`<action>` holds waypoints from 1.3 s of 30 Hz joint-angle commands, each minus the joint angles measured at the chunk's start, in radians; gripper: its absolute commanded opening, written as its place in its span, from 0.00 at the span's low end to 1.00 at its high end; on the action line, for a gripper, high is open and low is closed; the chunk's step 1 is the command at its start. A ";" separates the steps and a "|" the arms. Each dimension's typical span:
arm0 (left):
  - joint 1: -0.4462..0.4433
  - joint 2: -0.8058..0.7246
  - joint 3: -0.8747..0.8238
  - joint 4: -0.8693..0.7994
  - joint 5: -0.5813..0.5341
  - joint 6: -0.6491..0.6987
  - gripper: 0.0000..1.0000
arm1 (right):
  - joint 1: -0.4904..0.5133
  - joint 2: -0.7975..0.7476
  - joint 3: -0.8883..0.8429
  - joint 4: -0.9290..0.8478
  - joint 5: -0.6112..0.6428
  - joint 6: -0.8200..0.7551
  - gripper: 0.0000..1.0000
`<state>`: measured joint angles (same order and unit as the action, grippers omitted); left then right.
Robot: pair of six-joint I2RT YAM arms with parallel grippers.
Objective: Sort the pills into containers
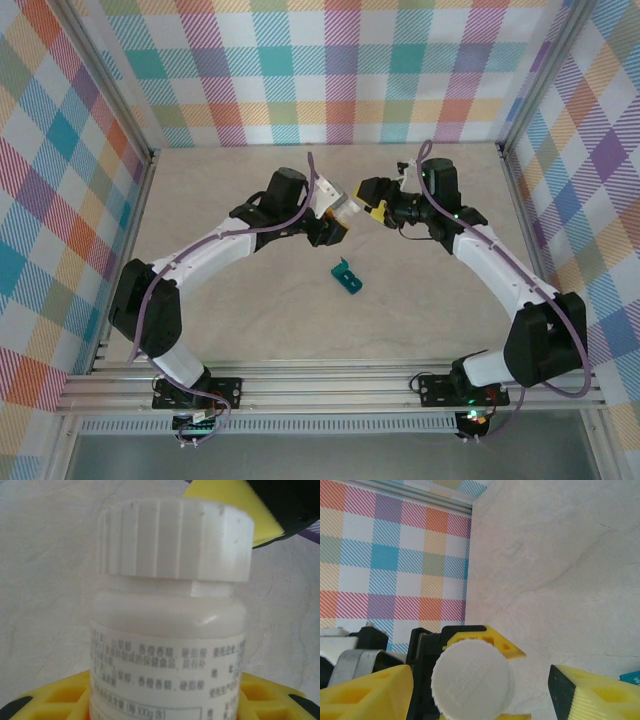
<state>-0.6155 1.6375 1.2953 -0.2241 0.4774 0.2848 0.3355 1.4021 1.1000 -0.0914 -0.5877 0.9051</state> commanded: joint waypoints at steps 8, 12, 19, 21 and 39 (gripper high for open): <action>-0.016 0.018 0.059 -0.022 0.012 0.027 0.00 | 0.022 0.016 0.020 0.035 -0.048 -0.007 0.63; -0.018 0.021 0.066 -0.029 0.012 0.028 0.00 | 0.027 0.023 0.021 0.037 -0.070 -0.016 0.56; -0.017 0.022 0.075 -0.031 0.033 0.025 0.00 | 0.027 0.029 0.024 0.042 -0.121 -0.102 0.37; -0.013 0.018 0.079 -0.033 0.073 0.018 0.00 | 0.028 0.022 0.018 0.067 -0.158 -0.207 0.35; 0.012 -0.027 0.055 -0.004 0.058 -0.025 0.00 | 0.000 -0.221 -0.175 0.168 -0.033 -0.288 0.83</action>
<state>-0.5983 1.6573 1.3632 -0.2775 0.6197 0.2512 0.3336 1.2472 0.9550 0.0517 -0.7341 0.5682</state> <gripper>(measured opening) 0.456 0.823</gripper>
